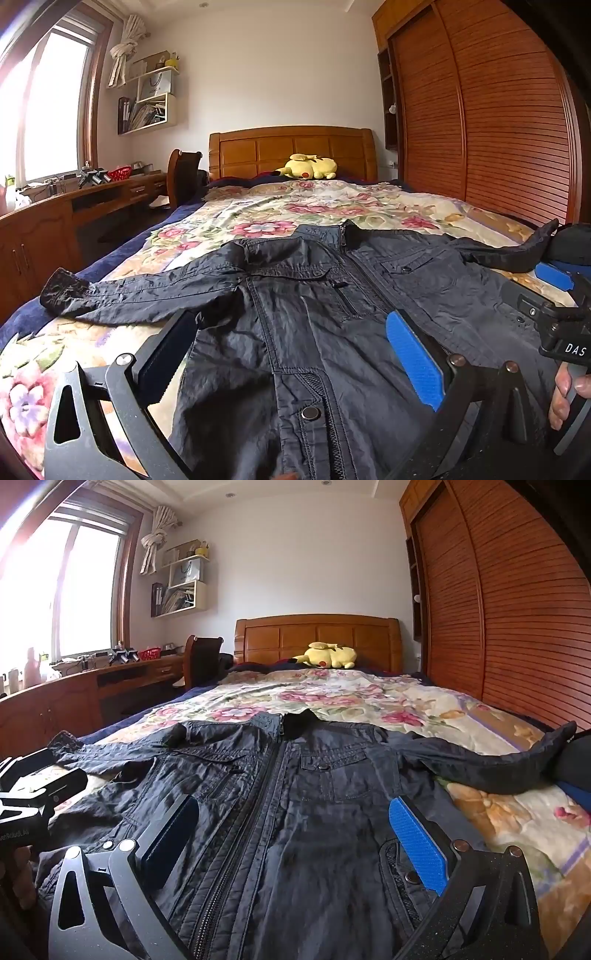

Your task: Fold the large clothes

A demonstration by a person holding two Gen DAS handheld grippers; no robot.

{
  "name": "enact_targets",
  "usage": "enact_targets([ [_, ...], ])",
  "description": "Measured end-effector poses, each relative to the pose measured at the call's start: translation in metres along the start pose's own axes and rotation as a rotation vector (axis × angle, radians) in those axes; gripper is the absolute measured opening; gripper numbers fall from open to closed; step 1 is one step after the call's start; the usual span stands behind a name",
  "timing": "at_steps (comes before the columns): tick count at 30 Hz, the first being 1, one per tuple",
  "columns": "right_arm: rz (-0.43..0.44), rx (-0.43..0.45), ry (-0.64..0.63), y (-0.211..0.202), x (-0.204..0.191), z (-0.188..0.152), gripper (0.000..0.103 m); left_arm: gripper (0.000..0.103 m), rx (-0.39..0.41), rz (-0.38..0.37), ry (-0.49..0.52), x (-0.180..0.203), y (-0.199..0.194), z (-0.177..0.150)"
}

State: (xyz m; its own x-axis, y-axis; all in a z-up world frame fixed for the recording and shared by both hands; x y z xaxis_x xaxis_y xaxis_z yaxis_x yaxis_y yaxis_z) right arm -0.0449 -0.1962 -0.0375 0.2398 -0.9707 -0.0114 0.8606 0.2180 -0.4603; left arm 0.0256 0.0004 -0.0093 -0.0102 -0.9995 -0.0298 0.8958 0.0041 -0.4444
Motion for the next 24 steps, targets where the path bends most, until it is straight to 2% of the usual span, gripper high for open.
enact_targets([
  [24, 0.0, 0.007, 0.0, -0.0024, -0.0006, -0.0034, 0.103, 0.103, 0.004, 0.0, -0.001, 0.0002, -0.0029, 0.0015],
])
Point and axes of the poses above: each gripper's, at about its wrist camera, not at the fingertips, and y roughly the way its jaws point, x to its right, z to its top, the point moved 3 cm from there along y, roughly the way its jaws point, and after that the axes turned 6 degrees about -x, right-handed, at the moved point
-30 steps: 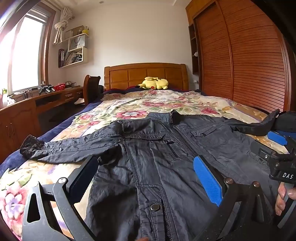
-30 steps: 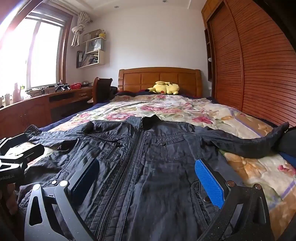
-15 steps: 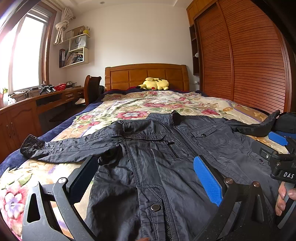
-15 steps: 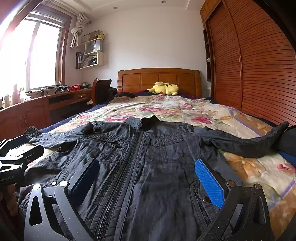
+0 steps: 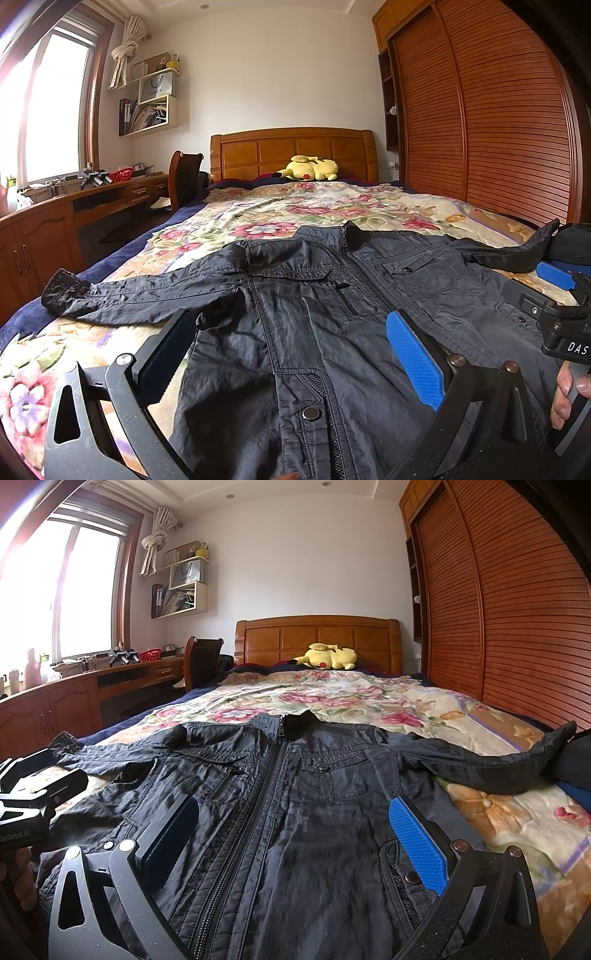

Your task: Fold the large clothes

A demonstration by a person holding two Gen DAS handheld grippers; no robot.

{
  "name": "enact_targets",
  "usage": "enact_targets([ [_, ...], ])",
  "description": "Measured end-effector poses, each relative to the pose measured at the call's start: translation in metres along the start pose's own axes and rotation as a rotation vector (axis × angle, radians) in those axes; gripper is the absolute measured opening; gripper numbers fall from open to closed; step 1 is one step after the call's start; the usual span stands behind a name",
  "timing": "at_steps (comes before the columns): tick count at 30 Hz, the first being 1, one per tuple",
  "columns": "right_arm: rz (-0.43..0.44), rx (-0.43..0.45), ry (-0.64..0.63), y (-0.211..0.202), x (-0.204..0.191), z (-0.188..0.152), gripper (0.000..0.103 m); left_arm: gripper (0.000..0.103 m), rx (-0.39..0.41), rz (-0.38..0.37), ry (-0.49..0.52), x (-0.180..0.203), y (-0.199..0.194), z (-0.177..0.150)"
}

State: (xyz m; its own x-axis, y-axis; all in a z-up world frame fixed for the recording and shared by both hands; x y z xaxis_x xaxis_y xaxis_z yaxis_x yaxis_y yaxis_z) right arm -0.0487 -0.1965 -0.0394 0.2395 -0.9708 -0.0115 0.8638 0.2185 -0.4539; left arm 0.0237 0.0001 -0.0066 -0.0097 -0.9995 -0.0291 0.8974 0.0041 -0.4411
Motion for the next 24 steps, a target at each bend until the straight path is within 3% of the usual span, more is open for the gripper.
enact_targets([
  [24, 0.002, 0.002, 0.0, -0.0014, 0.0001, 0.0007, 0.103, 0.103, 0.005, 0.003, -0.002, -0.0037, -0.0027, 0.0033],
])
Point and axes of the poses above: each gripper's, at about its wrist camera, not at the fingertips, and y roughly the way its jaws point, x to its right, z to its top, the point moved 3 cm from there along y, roughly the way its jaws point, and after that the axes turned 6 degrees about -x, right-handed, at the moved point
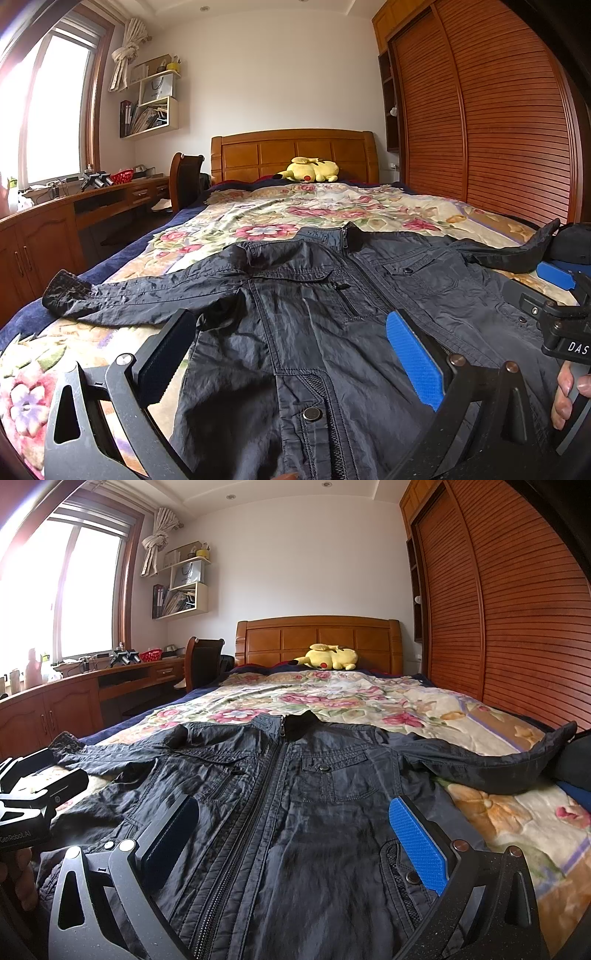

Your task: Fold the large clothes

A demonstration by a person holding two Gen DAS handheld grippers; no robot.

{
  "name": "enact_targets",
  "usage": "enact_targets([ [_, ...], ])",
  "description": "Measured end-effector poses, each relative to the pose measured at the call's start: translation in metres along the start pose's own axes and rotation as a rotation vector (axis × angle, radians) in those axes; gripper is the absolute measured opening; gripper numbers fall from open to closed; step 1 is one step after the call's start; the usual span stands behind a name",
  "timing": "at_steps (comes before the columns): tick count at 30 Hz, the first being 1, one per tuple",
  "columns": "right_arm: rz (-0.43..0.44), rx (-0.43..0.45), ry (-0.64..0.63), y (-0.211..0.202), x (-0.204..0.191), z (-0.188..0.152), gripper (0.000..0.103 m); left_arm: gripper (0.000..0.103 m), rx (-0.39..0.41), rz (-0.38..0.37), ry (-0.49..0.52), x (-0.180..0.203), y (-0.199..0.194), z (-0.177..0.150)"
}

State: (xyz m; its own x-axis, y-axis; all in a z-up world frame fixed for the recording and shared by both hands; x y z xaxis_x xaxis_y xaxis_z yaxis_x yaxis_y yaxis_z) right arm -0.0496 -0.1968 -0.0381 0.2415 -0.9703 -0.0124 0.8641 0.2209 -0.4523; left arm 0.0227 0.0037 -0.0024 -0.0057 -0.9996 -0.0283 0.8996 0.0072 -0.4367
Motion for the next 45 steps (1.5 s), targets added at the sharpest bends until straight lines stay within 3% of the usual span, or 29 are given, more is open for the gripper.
enact_targets([
  [32, 0.004, -0.004, -0.003, 0.001, -0.002, 0.0, 0.103, 0.103, -0.004, -0.002, 0.0, -0.001, 0.0, 0.001],
  [39, 0.069, -0.054, -0.005, 0.005, -0.013, 0.008, 0.103, 0.103, -0.072, -0.012, -0.032, -0.023, 0.008, 0.015],
  [45, 0.096, -0.051, -0.029, 0.002, -0.021, 0.02, 0.103, 0.103, -0.075, 0.037, -0.048, -0.058, 0.008, 0.025],
])
Point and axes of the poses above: each gripper's, at about its wrist camera, not at the fingertips, and y roughly the way its jaws point, x to its right, z to its top, the point moved 3 cm from there along y, roughly the way its jaws point, and after that the axes turned 6 degrees about -x, right-handed, at the moved point
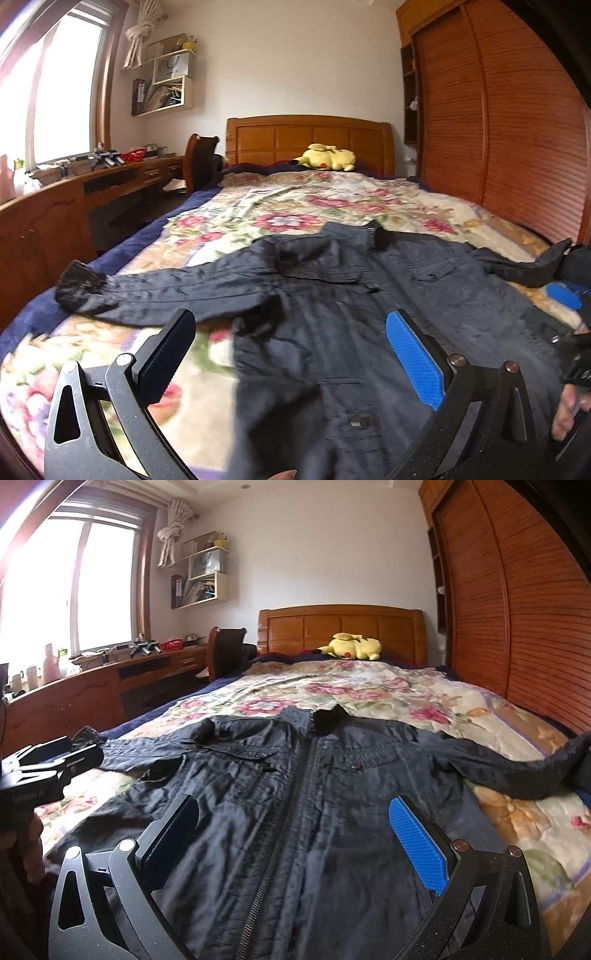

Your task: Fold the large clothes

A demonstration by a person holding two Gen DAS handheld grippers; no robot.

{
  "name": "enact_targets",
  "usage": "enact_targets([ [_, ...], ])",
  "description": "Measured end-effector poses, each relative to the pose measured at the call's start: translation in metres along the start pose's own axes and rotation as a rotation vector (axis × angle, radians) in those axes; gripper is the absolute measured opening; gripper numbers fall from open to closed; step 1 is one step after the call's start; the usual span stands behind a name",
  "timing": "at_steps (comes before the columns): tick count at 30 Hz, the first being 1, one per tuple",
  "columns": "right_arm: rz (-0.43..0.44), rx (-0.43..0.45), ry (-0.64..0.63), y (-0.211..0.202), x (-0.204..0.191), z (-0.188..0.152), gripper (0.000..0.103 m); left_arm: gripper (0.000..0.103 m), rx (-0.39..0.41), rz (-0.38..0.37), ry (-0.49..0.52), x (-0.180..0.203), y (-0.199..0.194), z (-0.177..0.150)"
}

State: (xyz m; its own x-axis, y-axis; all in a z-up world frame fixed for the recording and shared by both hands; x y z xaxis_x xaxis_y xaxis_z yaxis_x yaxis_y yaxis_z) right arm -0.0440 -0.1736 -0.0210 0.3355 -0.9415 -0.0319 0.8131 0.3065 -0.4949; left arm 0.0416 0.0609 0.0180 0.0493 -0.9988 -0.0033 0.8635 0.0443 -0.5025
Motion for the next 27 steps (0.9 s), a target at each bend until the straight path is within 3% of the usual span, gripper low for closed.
enact_targets([
  [7, 0.041, -0.002, -0.037, 0.003, -0.014, 0.004, 0.103, 0.103, -0.002, 0.098, 0.048, -0.039, 0.002, 0.008],
  [22, 0.1, -0.006, -0.087, 0.033, -0.049, 0.031, 0.103, 0.103, -0.06, 0.143, 0.088, -0.089, 0.012, 0.009],
  [27, 0.131, -0.013, -0.097, 0.05, -0.063, 0.036, 0.103, 0.103, -0.092, 0.125, 0.075, -0.109, 0.017, 0.004],
])
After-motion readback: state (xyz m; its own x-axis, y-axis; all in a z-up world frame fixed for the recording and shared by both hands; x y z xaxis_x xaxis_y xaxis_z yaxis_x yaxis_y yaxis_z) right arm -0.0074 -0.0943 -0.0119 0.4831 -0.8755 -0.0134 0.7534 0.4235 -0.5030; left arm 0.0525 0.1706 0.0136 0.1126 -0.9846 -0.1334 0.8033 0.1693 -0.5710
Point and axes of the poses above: each gripper's, at about its wrist camera, not at the fingertips, and y roughly the way its jaws point, x to its right, z to its top, the point moved 3 cm from there along y, roughly the way its jaws point, and after that the axes turned 6 degrees about -x, right-handed, at the moved point
